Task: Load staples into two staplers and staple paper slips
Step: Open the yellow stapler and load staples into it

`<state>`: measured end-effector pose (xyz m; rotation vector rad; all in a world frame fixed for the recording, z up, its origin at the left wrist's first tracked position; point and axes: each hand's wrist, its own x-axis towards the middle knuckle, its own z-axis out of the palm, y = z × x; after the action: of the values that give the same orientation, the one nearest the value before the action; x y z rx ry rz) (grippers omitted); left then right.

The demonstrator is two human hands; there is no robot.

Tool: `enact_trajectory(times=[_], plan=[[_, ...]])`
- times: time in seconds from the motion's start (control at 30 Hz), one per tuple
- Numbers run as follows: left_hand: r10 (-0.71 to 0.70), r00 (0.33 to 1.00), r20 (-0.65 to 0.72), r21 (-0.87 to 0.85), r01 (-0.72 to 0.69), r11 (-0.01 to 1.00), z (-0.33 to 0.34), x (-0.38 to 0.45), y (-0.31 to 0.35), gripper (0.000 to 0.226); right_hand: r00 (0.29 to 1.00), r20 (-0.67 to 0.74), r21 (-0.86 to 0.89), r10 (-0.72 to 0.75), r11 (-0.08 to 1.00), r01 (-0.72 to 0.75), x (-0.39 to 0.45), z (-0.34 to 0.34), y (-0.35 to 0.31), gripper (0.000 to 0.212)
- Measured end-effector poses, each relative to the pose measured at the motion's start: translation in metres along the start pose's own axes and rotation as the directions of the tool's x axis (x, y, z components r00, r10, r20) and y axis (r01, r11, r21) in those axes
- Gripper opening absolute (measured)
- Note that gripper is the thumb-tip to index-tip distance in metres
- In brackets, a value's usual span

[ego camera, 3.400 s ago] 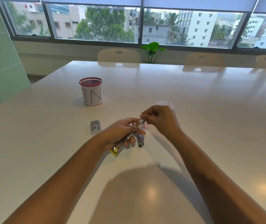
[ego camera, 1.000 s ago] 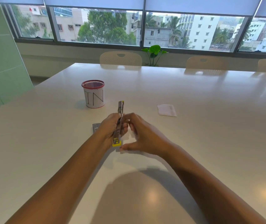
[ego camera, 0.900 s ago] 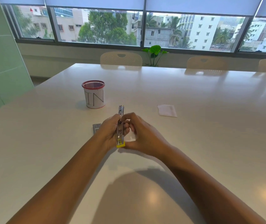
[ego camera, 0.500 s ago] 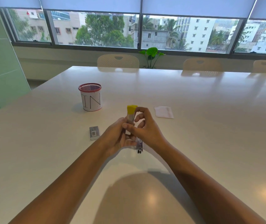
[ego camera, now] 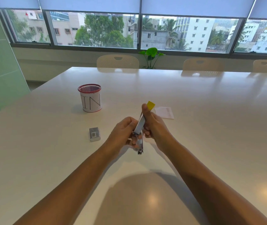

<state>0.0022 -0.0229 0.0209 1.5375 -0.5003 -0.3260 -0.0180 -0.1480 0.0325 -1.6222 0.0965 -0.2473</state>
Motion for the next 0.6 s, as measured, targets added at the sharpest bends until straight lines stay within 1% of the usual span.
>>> enact_trajectory(times=[0.03,0.07,0.1,0.13,0.17,0.2,0.27,0.33,0.4,0.47,0.6], plan=[[0.124,0.988,-0.096,0.231,-0.099,0.968,-0.001,0.001,-0.004,0.019,1.0,-0.02,-0.002,0.001,1.0,-0.001,0.0,-0.002,-0.001,0.049],[0.256,0.958,-0.133,0.43,-0.177,0.885,-0.003,0.003,-0.008,0.018,0.999,-0.043,-0.015,0.003,1.0,-0.003,0.001,-0.005,-0.002,0.047],[0.354,0.928,-0.117,0.568,-0.229,0.79,-0.005,0.003,-0.01,0.016,0.998,-0.07,-0.045,0.003,0.999,-0.006,0.002,-0.009,-0.003,0.045],[0.409,0.909,-0.079,0.655,-0.262,0.709,-0.007,0.003,-0.012,0.014,0.995,-0.095,-0.095,-0.006,0.995,-0.004,0.004,-0.013,-0.003,0.044],[0.432,0.901,-0.034,0.715,-0.28,0.64,-0.008,0.003,-0.012,0.013,0.993,-0.119,-0.158,-0.021,0.987,0.002,0.006,-0.018,-0.003,0.045],[0.427,0.904,0.014,0.756,-0.29,0.588,-0.008,0.003,-0.012,0.015,0.99,-0.139,-0.228,-0.038,0.974,0.006,0.007,-0.023,-0.002,0.046],[0.356,0.927,0.122,0.798,-0.305,0.52,-0.006,0.003,-0.013,0.028,0.984,-0.165,-0.406,-0.07,0.914,-0.003,0.01,-0.033,0.0,0.048],[0.246,0.94,0.238,0.826,-0.329,0.459,-0.005,0.005,-0.017,0.04,0.982,-0.171,-0.614,-0.079,0.788,-0.043,0.009,-0.042,0.0,0.048],[0.118,0.941,0.318,0.848,-0.337,0.408,-0.008,0.006,-0.022,0.046,0.983,-0.168,-0.745,-0.071,0.662,-0.079,0.008,-0.046,0.0,0.046],[0.056,0.936,0.347,0.855,-0.34,0.392,-0.012,0.007,-0.024,0.047,0.987,-0.153,-0.809,-0.053,0.58,-0.094,0.008,-0.045,0.0,0.045],[0.06,0.943,0.327,0.867,-0.324,0.379,-0.017,0.01,-0.021,0.041,0.989,-0.15,-0.854,-0.005,0.505,-0.127,0.008,-0.043,0.0,0.042]])
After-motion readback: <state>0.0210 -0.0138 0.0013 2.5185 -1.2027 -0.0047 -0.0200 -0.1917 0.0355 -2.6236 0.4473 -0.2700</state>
